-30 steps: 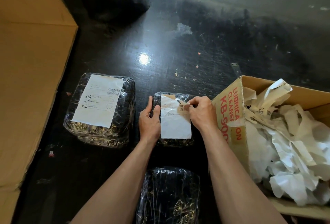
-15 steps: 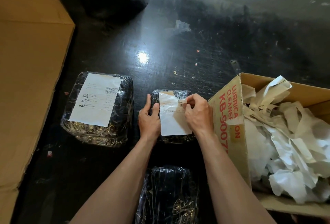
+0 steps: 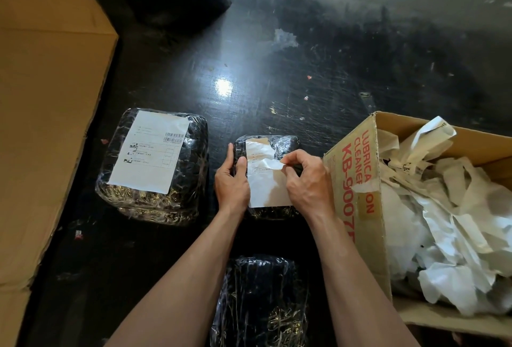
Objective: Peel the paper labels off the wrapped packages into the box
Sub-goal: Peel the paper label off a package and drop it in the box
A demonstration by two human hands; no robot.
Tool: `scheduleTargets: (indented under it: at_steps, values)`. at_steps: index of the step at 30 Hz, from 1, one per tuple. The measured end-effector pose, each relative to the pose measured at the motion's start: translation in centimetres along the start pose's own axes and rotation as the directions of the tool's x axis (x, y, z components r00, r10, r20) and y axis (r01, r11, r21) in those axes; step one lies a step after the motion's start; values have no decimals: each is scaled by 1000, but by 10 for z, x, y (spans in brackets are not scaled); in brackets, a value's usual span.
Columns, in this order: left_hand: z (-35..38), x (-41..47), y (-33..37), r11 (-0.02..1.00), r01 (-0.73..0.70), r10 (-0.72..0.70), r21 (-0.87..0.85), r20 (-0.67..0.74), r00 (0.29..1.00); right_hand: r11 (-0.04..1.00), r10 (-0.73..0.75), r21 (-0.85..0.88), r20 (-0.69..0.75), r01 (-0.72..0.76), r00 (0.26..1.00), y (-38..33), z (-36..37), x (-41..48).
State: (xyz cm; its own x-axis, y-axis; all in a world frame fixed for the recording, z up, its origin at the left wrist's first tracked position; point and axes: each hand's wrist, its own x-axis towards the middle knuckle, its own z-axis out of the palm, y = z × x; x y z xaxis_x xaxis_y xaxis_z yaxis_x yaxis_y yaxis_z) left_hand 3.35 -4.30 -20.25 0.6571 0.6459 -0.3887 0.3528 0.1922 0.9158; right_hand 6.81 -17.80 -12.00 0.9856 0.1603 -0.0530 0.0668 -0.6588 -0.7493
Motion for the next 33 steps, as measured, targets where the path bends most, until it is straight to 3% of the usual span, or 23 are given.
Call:
scheduleTargets:
  at_steps: [5,11,14,19,28,33]
  values:
    - [2,-1,5,999,-33,33,-7,7,999,998,21,52,2,-21,1000,0,-6,-6]
    - [-13,-2,12,989,-61,33,138,201,979,980,120,160,-5,-117,993,5,-7,-1]
    - [-19,0,15,992,-61,34,109,234,972,968,163,190,28,-165,986,4,-5,2]
    - [-12,-1,18,999,-35,29,30,171,985,974,183,131,32,-186,983,4,-3,1]
    - [-5,-7,15,986,-66,60,155,44,997,987,102,129,-67,-93,992,-5,5,-17]
    - [-2,-10,16,983,-69,66,171,21,998,960,215,191,-41,-204,976,-1,5,-22]
